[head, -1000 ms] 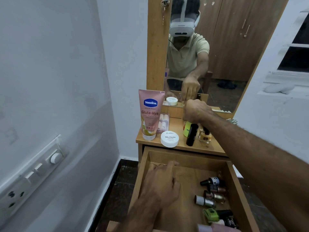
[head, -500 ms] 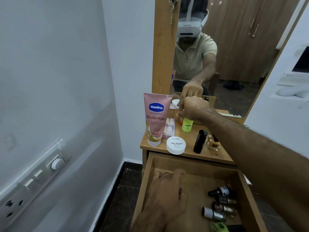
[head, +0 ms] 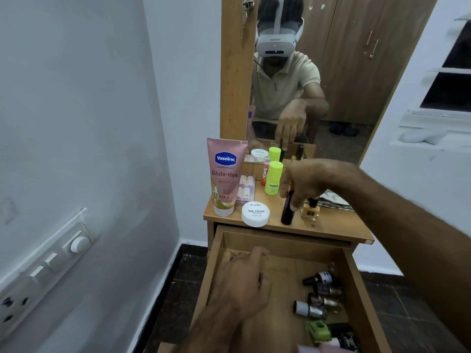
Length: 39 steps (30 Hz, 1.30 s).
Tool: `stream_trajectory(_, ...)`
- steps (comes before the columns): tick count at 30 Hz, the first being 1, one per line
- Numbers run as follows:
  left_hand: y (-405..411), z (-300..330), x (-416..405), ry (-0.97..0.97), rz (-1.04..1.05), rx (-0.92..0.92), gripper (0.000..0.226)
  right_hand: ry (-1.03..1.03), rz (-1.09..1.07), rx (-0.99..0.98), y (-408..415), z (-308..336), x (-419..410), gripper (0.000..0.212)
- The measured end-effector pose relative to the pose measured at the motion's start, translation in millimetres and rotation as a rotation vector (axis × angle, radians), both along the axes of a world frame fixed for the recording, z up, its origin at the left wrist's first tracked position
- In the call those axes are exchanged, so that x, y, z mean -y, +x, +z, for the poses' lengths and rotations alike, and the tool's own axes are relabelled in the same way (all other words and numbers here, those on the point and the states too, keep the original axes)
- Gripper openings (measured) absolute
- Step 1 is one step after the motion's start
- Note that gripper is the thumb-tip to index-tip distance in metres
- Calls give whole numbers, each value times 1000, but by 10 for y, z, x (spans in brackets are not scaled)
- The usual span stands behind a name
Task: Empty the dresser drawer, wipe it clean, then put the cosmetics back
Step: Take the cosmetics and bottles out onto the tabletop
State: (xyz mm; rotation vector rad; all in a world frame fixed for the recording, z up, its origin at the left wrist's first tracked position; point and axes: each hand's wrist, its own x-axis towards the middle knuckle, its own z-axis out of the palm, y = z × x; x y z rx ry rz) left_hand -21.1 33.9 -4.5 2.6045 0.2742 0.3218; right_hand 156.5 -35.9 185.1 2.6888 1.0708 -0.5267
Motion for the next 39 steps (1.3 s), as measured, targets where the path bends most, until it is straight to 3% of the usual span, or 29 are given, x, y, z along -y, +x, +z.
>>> stream_trajectory(8, 11, -32, -20, 9, 2, -13, 46, 305, -73, 68, 137, -201, -184, 25)
stream_trajectory(19, -8, -23, -12, 1, -2, -15, 44, 537, -197, 90, 112, -289, -143, 53)
stream_trajectory(24, -19, -2, -6, 13, -34, -28, 41, 761, -228, 64, -228, -67, 451, 23)
stream_trajectory(26, -16, 1, -3, 19, -65, -49, 38, 632, -229, -78, -464, -211, 725, 16)
stream_trajectory(29, -16, -13, -3, 32, -103, -101, 36, 154, -148, -183, -699, -824, 932, 14)
stream_trajectory(31, -19, -23, -11, 35, -113, -103, 34, 15, -132, -267, -796, -1261, 968, 19)
stream_trajectory(39, -21, -43, -19, 65, -115, -87, 30, 203, -183, -82, -850, -1836, 1015, 26)
